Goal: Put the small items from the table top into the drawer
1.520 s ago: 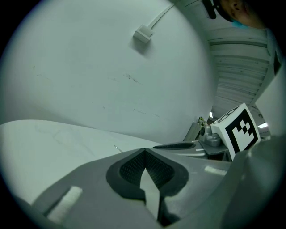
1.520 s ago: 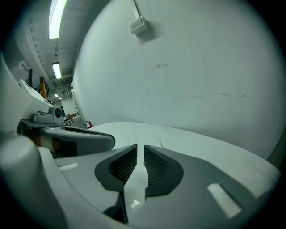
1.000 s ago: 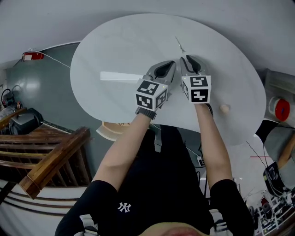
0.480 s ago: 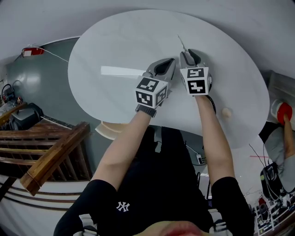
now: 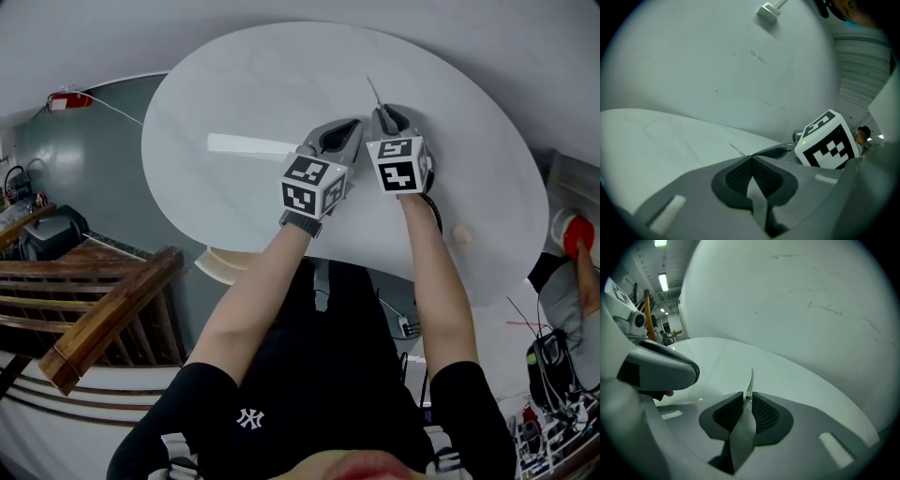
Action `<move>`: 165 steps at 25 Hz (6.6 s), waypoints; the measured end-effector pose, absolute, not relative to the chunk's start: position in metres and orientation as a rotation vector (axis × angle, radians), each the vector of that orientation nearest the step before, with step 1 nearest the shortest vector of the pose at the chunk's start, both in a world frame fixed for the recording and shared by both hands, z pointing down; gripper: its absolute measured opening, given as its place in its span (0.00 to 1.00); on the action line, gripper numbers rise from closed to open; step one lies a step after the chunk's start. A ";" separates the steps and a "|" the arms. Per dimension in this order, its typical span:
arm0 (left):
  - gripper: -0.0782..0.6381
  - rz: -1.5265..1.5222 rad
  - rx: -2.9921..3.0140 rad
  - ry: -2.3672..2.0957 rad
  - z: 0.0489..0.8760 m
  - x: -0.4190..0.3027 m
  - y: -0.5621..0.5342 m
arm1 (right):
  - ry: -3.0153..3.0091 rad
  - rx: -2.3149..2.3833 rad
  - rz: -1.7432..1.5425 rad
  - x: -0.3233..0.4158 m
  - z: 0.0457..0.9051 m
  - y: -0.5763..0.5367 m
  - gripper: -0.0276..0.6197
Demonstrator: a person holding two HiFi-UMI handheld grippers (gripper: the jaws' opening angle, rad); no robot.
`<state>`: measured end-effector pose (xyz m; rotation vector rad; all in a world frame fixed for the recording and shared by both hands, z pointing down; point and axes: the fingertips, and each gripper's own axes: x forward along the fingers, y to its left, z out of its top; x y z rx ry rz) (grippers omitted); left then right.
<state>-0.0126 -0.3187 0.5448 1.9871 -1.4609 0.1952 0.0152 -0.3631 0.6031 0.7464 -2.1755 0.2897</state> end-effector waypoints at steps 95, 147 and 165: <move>0.11 0.035 1.667 -1.858 0.566 -0.238 0.139 | -2.259 0.146 0.261 -0.176 0.669 0.171 0.17; 0.11 0.091 2.066 -1.599 0.458 -0.088 0.026 | -2.485 0.719 0.367 -0.043 0.492 0.021 0.08; 0.11 0.067 2.303 -1.365 0.398 0.028 -0.063 | -2.479 1.099 0.356 0.070 0.423 -0.074 0.08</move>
